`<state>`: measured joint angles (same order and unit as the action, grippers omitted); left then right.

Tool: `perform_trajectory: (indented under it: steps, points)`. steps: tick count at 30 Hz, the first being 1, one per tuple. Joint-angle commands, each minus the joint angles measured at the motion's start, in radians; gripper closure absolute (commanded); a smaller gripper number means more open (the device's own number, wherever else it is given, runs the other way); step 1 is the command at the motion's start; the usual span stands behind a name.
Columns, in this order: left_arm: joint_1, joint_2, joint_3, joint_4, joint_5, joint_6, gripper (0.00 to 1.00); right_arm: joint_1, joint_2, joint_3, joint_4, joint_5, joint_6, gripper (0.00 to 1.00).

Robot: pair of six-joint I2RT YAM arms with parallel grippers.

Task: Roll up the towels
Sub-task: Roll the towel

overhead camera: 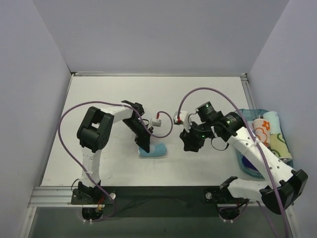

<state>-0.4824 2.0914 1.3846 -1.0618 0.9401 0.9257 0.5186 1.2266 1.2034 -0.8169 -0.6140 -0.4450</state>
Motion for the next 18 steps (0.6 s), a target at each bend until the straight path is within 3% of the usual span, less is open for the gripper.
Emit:
perform_trajectory:
  steps: [1, 4, 12, 14, 18]
  points:
    - [-0.002, 0.082, 0.004, -0.084, -0.104, 0.048, 0.85, 0.165, -0.044, -0.068, 0.059, 0.236, 0.014, 0.62]
    - [-0.001, 0.099, 0.020, -0.092, -0.106, 0.036, 0.85, 0.233, -0.010, -0.055, 0.062, 0.295, -0.023, 0.62]
    - [0.008, 0.140, 0.057, -0.107, -0.107, 0.015, 0.83, 0.605, 0.152, -0.002, 0.122, 0.529, -0.093, 0.60]
    - [0.008, 0.153, 0.071, -0.127, -0.107, 0.019, 0.83, 0.642, 0.189, 0.004, 0.172, 0.575, -0.072, 0.52]
    - [0.010, 0.164, 0.082, -0.138, -0.107, 0.024, 0.82, 0.663, 0.309, 0.001, 0.347, 0.664, -0.044, 0.47]
